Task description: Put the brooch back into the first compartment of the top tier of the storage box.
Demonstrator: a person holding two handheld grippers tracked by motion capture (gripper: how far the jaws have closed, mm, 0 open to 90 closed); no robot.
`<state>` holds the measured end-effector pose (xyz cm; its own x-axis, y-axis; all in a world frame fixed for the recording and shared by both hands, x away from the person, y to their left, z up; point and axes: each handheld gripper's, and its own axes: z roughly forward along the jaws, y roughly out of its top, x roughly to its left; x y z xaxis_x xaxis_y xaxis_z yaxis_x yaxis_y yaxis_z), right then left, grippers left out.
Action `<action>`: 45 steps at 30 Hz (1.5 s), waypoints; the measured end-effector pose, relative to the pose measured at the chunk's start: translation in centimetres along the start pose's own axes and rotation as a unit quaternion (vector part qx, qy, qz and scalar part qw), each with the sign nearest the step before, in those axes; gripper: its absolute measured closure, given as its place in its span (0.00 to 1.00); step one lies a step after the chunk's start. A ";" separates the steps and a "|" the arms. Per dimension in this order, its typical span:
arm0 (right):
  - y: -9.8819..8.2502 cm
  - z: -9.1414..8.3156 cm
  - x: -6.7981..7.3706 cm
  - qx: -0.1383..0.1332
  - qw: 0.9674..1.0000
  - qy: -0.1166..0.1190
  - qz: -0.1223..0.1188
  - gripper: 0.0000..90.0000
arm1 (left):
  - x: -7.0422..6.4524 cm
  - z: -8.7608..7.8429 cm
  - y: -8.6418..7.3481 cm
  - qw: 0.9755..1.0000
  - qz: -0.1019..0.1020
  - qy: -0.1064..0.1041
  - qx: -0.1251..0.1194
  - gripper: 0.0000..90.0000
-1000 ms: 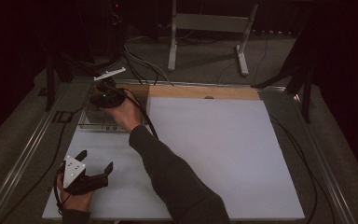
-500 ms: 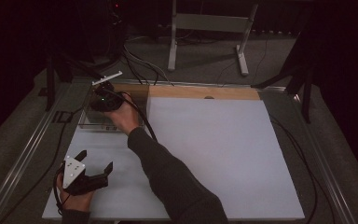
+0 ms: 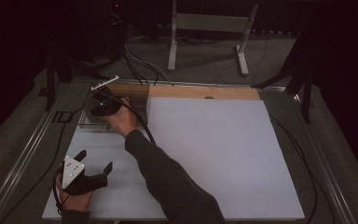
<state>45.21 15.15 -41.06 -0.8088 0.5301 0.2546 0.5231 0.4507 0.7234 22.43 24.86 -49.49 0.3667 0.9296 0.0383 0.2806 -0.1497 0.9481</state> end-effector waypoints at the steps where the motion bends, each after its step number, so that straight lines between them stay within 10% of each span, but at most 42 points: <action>1: 0.0 0.0 0.0 0.000 1.000 0.000 0.000 0.82 | 0.0 0.0 0.0 1.000 0.000 0.000 0.000 0.01; 11: 0.2 -2.8 -1.3 -0.032 0.999 -0.025 0.015 0.40 | 0.0 0.1 0.0 1.000 0.003 0.001 0.002 0.01; 30: -4.1 -11.4 -6.0 -0.065 0.988 -0.133 0.043 0.01 | 0.0 0.5 -0.1 1.000 0.016 0.007 0.015 0.01; 36: -6.4 -14.0 -8.1 -0.070 0.984 -0.153 0.062 0.00 | 0.1 0.5 -0.2 1.000 0.016 0.009 0.017 0.01; 45: -10.0 -16.9 -9.1 -0.058 0.979 -0.195 0.029 0.00 | -0.1 0.6 -0.2 1.000 0.020 0.009 0.020 0.01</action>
<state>42.81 -6.32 -39.71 -0.6029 0.7963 0.0497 0.5122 0.3385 0.7893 22.85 24.62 -49.81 0.3617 0.9287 0.0815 0.3011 -0.1991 0.9326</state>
